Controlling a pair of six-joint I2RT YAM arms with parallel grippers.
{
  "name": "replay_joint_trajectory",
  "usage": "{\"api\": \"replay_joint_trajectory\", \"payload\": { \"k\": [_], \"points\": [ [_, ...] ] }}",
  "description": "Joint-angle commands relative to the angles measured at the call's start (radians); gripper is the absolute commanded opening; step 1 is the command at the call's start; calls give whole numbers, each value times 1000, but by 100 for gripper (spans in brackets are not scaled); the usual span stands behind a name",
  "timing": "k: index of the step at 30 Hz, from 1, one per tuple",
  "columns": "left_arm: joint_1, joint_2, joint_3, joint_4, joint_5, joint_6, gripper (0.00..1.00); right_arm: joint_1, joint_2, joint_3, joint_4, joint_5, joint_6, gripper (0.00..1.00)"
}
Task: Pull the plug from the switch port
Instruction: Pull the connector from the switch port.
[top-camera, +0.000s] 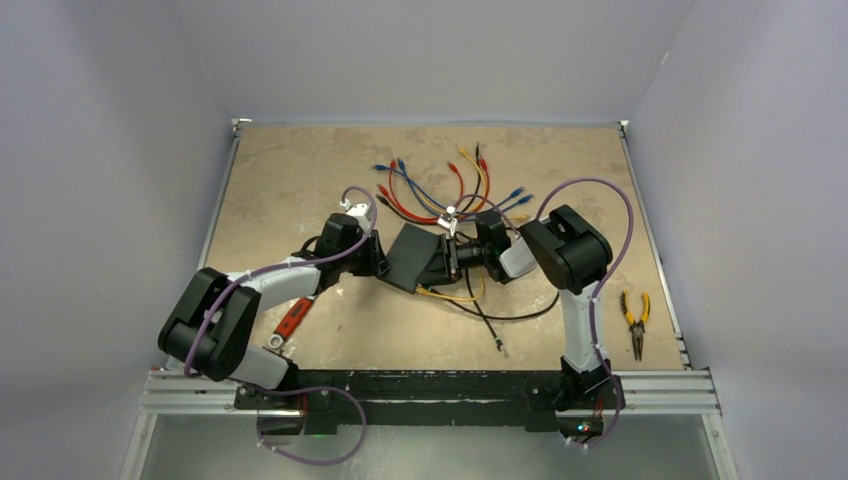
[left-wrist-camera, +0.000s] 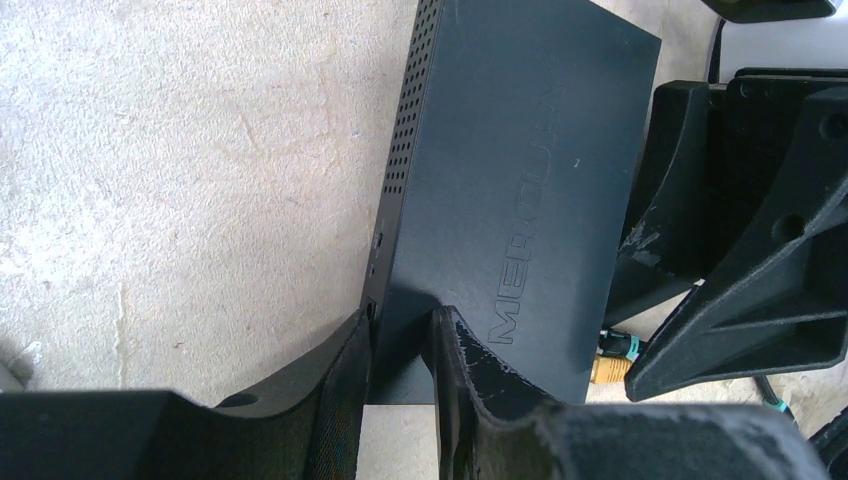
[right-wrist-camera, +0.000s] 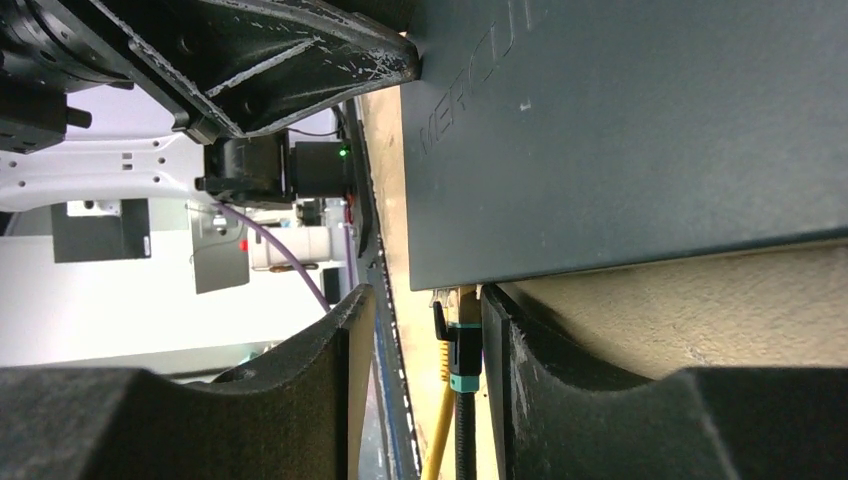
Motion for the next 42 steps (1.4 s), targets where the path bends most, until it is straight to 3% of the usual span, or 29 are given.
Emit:
{"api": "replay_joint_trajectory", "payload": {
  "k": [1, 7, 16, 21, 26, 42],
  "points": [
    [-30, 16, -4, -101, 26, 7, 26, 6, 12, -60, 34, 36, -43, 46],
    [-30, 17, 5, -102, 21, 13, 26, 6, 8, -84, 93, 31, -16, 35],
    [-30, -14, 33, -175, -17, 31, 29, 8, -2, -84, 124, 16, 5, 0],
    [-62, -107, 83, -272, -126, 61, 45, 7, -12, -84, 127, 18, 2, 0],
    [-209, -157, 168, -339, -272, 120, 57, 8, -19, -62, 68, 26, -42, 0],
    [-384, -39, 218, -291, -225, 223, 62, 8, -29, -54, 23, 31, -66, 0]
  ]
}}
